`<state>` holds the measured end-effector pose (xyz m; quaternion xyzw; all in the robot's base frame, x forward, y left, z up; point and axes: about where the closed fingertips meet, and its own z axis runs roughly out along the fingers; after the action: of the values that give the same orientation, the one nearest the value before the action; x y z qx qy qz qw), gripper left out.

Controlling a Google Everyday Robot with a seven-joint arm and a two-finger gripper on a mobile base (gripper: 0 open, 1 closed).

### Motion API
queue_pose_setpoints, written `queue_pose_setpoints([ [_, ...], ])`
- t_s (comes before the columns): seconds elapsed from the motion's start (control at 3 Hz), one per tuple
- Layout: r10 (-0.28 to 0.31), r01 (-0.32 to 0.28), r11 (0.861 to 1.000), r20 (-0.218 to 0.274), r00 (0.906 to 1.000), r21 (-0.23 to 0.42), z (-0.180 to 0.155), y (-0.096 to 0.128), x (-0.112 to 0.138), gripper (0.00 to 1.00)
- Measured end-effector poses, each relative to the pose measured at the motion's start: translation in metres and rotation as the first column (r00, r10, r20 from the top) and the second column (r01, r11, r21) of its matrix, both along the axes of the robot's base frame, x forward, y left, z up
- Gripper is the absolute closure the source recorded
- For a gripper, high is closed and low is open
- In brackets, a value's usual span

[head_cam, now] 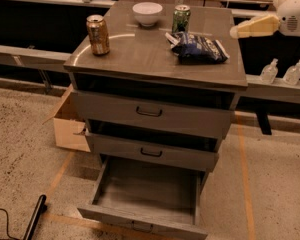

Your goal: Place green can into bottom drawer

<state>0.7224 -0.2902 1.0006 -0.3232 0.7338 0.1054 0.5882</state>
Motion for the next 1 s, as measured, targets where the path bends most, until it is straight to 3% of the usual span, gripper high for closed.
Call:
queue_pose_setpoints([
  [0.33, -0.009, 0.009, 0.994, 0.002, 1.0000, 0.107, -0.001, 0.018, 0.064, 0.00],
  [0.67, -0.009, 0.008, 0.995, 0.014, 0.9999, 0.102, 0.006, 0.016, 0.061, 0.00],
  [1.0, -0.026, 0.023, 0.990, 0.022, 0.9994, 0.142, -0.007, 0.020, 0.067, 0.00],
])
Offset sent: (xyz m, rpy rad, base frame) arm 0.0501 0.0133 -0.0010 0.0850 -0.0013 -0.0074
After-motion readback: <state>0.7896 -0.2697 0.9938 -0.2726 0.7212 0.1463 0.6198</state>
